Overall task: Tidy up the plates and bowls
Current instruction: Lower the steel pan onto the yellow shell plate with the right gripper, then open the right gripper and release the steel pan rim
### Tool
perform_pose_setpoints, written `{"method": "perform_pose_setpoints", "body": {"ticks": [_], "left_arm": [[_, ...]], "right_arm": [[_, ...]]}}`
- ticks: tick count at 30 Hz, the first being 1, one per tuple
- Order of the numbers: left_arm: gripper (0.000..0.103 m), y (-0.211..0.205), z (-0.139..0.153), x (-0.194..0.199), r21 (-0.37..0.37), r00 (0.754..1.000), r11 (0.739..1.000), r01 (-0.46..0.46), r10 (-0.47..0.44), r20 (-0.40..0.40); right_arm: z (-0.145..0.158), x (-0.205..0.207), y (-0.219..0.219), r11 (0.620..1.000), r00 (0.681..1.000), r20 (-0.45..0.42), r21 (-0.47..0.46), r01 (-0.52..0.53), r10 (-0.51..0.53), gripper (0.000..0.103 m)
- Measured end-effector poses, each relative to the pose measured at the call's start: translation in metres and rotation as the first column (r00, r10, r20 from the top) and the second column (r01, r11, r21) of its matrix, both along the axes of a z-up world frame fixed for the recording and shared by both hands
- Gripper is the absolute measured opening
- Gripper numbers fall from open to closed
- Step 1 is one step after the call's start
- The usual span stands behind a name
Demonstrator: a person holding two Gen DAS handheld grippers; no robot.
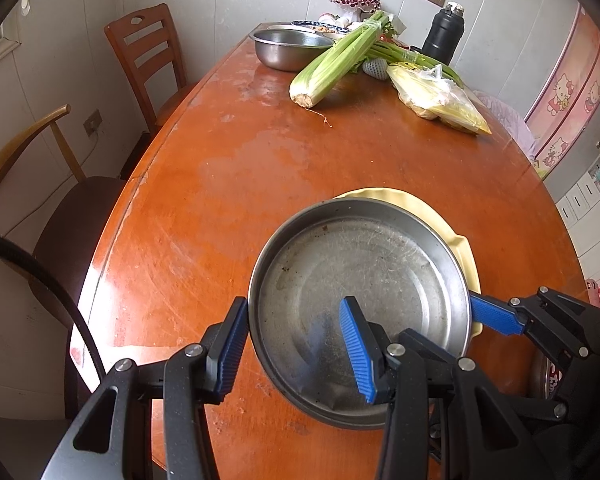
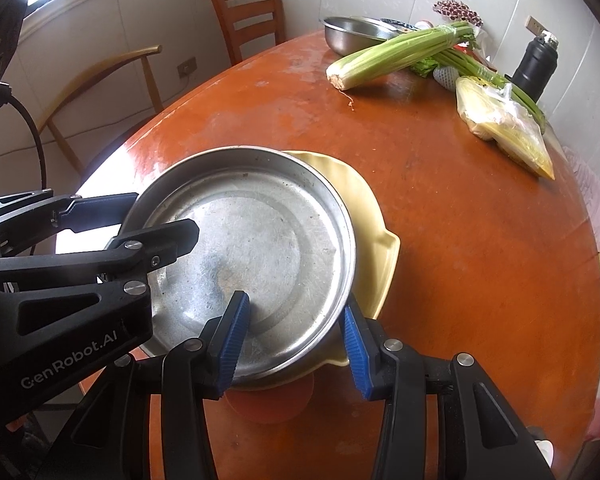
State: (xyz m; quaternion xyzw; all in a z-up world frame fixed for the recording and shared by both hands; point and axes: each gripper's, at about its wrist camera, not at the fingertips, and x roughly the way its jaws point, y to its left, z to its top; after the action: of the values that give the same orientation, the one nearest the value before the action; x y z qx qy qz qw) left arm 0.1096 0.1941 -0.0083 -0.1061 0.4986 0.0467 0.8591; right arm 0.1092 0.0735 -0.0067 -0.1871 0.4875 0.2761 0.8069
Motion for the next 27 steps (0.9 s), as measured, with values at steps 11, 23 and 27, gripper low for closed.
{"method": "perform_pose_setpoints", "body": {"ticks": [11, 23, 27], "left_arm": [[0.046, -0.001, -0.002, 0.001, -0.009, 1.000, 1.000, 0.002, -0.002, -0.008], [0.046, 0.001, -0.002, 0.000, -0.024, 1.000, 1.000, -0.001, 0.001, -0.005], [0.047, 0.000, -0.002, 0.001, -0.027, 1.000, 1.000, 0.000, 0.000, -0.003]], "right_arm": [[0.002, -0.004, 0.002, 1.000, 0.999, 0.037, -0.029, -0.012, 0.013, 0.048], [0.011, -0.007, -0.004, 1.000, 0.998, 0.056, -0.011, -0.018, 0.019, 0.051], [0.016, -0.007, -0.008, 1.000, 0.998, 0.058, 0.006, -0.016, 0.015, 0.052]]}}
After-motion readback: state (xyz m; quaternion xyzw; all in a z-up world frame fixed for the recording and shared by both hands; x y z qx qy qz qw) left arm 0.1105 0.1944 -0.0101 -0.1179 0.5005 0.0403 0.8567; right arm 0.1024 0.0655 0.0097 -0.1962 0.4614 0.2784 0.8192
